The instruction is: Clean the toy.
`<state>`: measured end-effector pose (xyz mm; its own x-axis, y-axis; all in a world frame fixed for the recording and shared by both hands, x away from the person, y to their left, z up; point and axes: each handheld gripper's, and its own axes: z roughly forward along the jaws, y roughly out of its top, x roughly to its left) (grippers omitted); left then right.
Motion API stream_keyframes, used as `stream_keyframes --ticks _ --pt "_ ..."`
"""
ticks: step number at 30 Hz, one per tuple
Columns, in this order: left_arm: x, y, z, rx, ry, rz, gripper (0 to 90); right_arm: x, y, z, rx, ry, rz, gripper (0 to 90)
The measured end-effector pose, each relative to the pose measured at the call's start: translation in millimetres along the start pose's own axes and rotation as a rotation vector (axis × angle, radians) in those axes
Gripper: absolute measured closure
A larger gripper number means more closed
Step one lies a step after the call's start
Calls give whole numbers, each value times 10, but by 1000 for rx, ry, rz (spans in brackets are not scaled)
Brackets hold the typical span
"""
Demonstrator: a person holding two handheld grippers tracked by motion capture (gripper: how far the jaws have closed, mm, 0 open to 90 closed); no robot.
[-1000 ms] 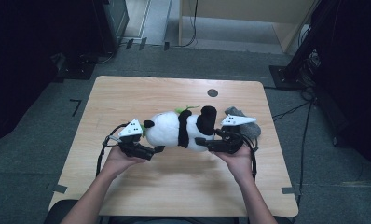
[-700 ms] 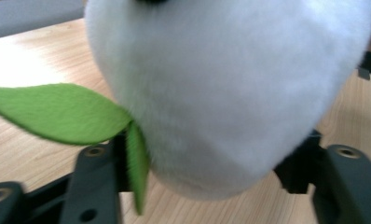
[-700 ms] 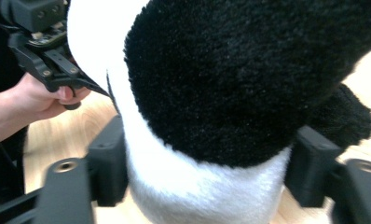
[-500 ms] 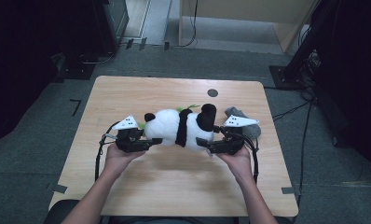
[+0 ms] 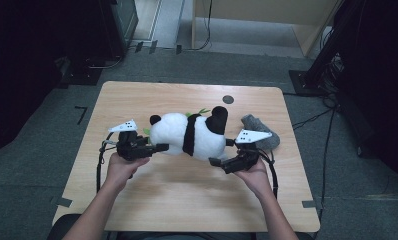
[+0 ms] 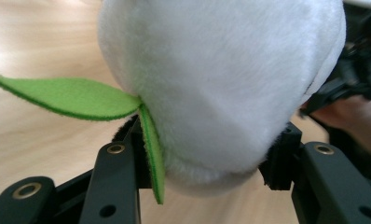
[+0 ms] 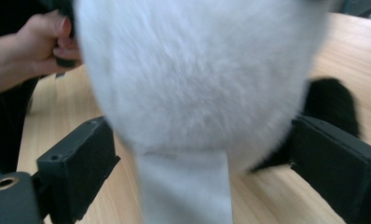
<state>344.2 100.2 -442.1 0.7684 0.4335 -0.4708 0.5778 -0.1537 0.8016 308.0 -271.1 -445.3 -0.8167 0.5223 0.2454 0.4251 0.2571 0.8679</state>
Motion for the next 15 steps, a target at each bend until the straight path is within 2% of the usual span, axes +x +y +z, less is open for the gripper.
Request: stream_keyframes --ticks 2,5,7,9,10,12,15 --pt "-6 -7 18 6 7 4 500 28 -12 42 14 -5 -12 43" --pt "2 -12 33 4 2 -16 495 26 -35 67 19 -16 -9 43" --pt "10 -18 53 5 2 -34 491 31 -38 94 15 -46 14 45" --pt "18 -29 76 18 7 -49 489 46 -15 144 43 -86 48 52" --pt "18 -35 86 23 10 -49 490 64 -10 164 66 -110 46 67" --pt "12 -39 89 27 18 -50 489 92 -14 197 90 -150 13 85" --pt "9 -41 95 32 25 -50 485 96 -34 198 85 -177 -26 164"
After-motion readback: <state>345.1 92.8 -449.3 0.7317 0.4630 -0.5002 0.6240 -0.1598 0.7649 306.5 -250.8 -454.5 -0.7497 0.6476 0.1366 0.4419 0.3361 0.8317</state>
